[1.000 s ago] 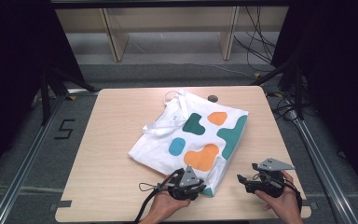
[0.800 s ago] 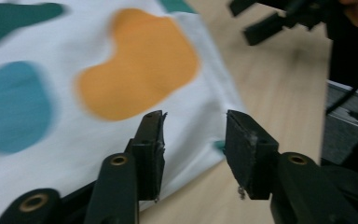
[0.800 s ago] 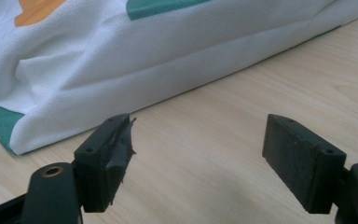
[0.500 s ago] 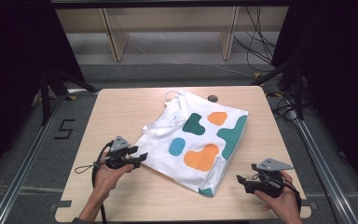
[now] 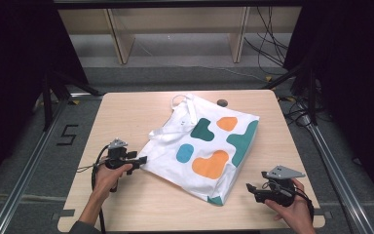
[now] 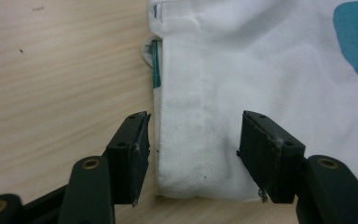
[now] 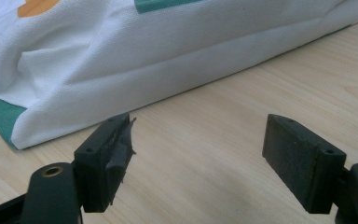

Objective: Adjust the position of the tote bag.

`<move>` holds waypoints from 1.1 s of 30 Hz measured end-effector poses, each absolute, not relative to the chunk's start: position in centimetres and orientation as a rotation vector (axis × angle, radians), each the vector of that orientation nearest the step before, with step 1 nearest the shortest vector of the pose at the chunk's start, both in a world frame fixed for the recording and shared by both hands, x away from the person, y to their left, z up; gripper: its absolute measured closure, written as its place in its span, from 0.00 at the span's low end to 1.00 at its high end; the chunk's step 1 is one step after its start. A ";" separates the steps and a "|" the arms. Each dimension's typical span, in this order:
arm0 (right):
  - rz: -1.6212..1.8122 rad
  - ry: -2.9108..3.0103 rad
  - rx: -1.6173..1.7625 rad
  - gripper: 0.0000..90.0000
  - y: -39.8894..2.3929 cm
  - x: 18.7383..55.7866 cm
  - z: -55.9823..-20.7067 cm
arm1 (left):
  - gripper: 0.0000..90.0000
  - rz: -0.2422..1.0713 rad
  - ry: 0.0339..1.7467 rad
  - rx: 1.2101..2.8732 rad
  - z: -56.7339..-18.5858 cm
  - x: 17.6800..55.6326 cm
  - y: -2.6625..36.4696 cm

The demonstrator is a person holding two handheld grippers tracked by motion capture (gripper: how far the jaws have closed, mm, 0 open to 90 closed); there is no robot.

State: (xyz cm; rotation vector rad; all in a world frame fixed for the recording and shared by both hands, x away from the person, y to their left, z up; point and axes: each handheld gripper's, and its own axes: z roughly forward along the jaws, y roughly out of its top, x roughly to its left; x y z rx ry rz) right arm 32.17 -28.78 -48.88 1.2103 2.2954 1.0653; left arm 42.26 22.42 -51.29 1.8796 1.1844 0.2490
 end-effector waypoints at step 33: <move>1.041 2.406 1.190 0.75 -26.1 32.7 -49.6 | 0.90 0.223 1.000 1.970 -50.5 34.2 19.4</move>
